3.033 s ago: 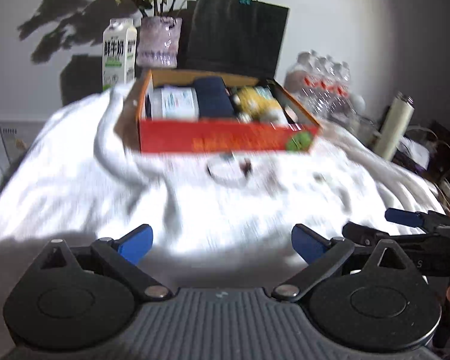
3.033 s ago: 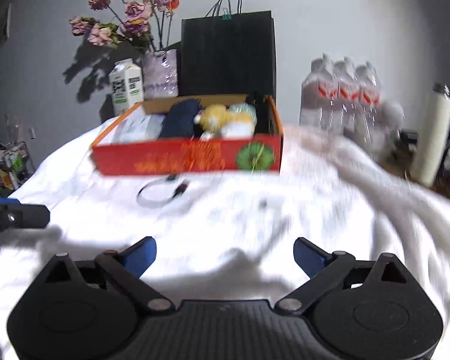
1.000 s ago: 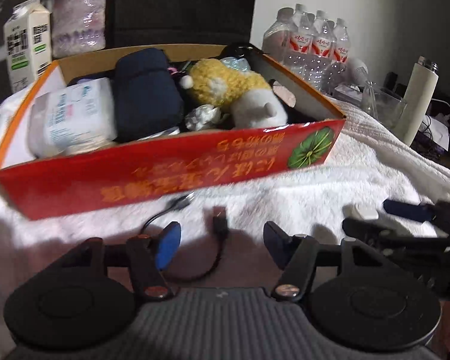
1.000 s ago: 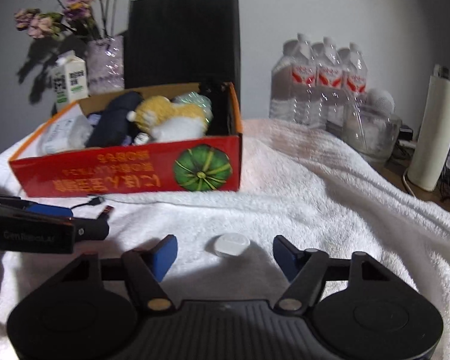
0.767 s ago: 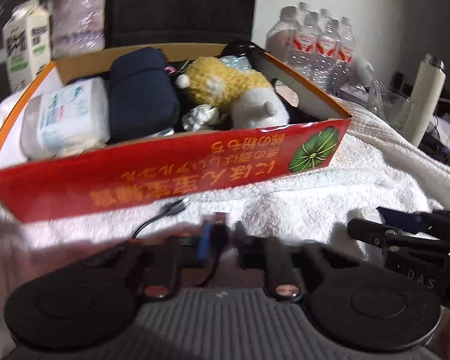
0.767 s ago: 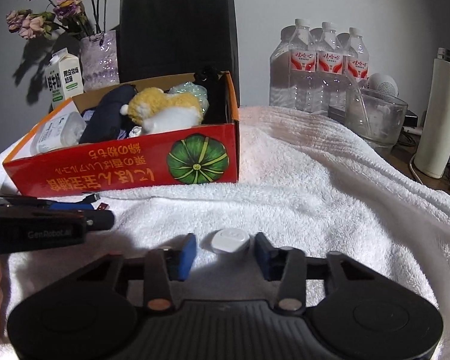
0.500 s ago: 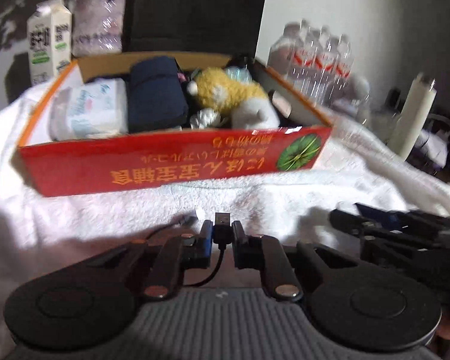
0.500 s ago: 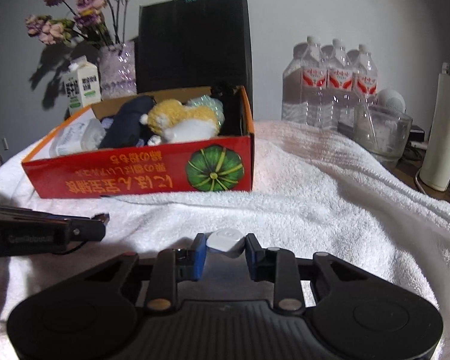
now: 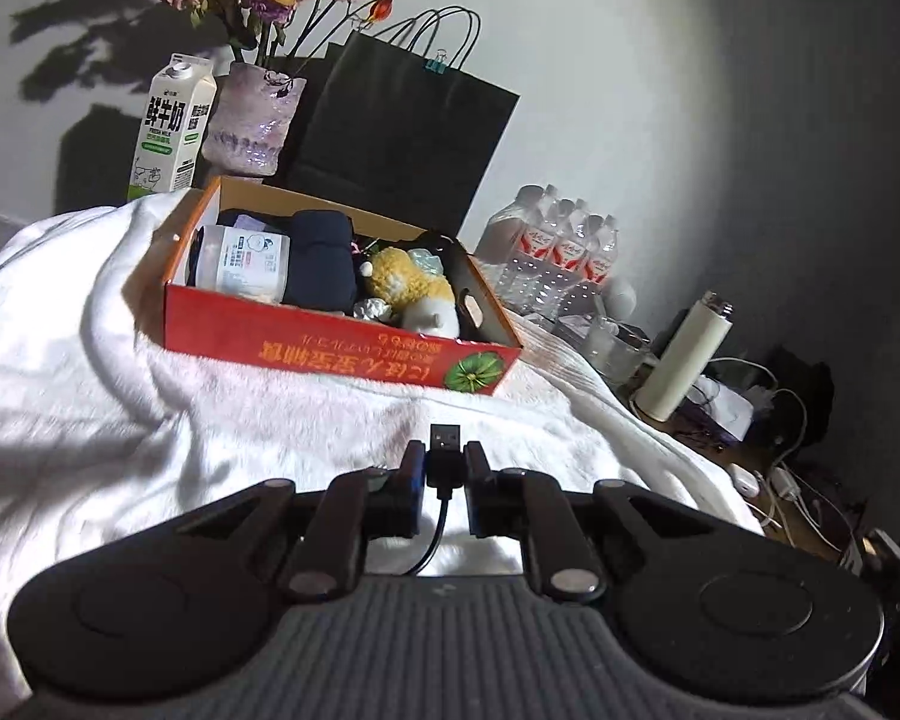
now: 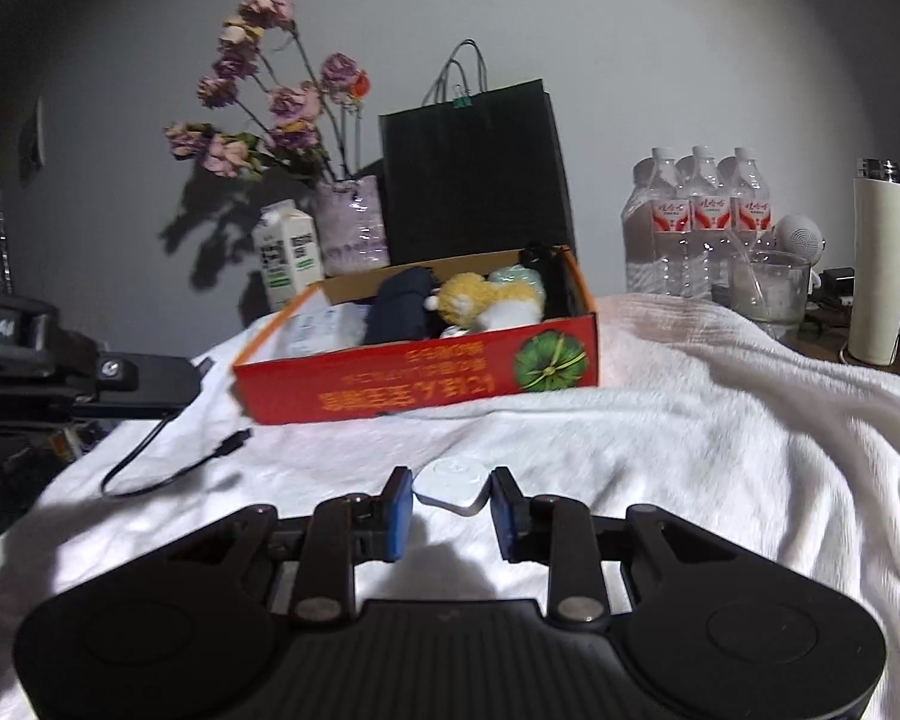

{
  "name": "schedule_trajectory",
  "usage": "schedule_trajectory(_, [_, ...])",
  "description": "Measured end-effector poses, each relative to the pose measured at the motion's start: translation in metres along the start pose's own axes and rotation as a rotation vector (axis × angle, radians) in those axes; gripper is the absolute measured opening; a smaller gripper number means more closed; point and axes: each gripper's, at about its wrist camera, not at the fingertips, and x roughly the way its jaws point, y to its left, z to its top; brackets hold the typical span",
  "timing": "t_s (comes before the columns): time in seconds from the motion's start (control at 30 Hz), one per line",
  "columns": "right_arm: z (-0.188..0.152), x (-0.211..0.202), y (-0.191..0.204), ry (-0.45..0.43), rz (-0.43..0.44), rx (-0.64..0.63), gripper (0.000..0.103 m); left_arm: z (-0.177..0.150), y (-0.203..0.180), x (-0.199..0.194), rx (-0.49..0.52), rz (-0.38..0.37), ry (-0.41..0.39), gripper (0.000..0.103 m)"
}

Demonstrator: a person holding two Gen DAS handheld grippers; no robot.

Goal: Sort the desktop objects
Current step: 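Grasp the short black USB cable with the left tool while the right tool grasps the small white round item, then carry the USB cable and white round item into the red box and release both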

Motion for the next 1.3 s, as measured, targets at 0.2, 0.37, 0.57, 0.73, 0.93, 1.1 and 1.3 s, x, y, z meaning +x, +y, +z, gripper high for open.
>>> schedule_trajectory(0.2, [-0.004, -0.038, 0.022, -0.033, 0.039, -0.051, 0.026, -0.002, -0.008, -0.029, 0.009, -0.007, -0.047, 0.013])
schedule_trajectory(0.37, [0.007, -0.056, 0.021, -0.077, 0.031, -0.055, 0.026, 0.004, -0.01, -0.036, 0.025, -0.01, -0.071, 0.013])
schedule_trajectory(0.57, [0.054, -0.054, 0.007, -0.138, 0.042, -0.086, 0.026, 0.064, 0.009, -0.021, 0.031, -0.079, -0.031, 0.013])
schedule_trajectory(0.73, [0.114, -0.014, -0.013, -0.147, 0.05, -0.088, 0.026, 0.133, 0.026, 0.013, 0.071, -0.022, -0.063, 0.013])
schedule_trajectory(0.93, [0.166, 0.09, -0.034, -0.015, 0.092, -0.032, 0.026, 0.193, 0.058, 0.097, 0.026, 0.091, -0.011, 0.013])
schedule_trajectory(1.1, [0.186, 0.182, -0.059, 0.124, 0.059, 0.042, 0.026, 0.22, 0.085, 0.17, -0.007, 0.164, 0.043, 0.013])
schedule_trajectory(1.3, [0.193, 0.25, -0.074, 0.212, -0.048, 0.008, 0.03, 0.228, 0.106, 0.235, 0.058, 0.236, 0.045, 0.022])
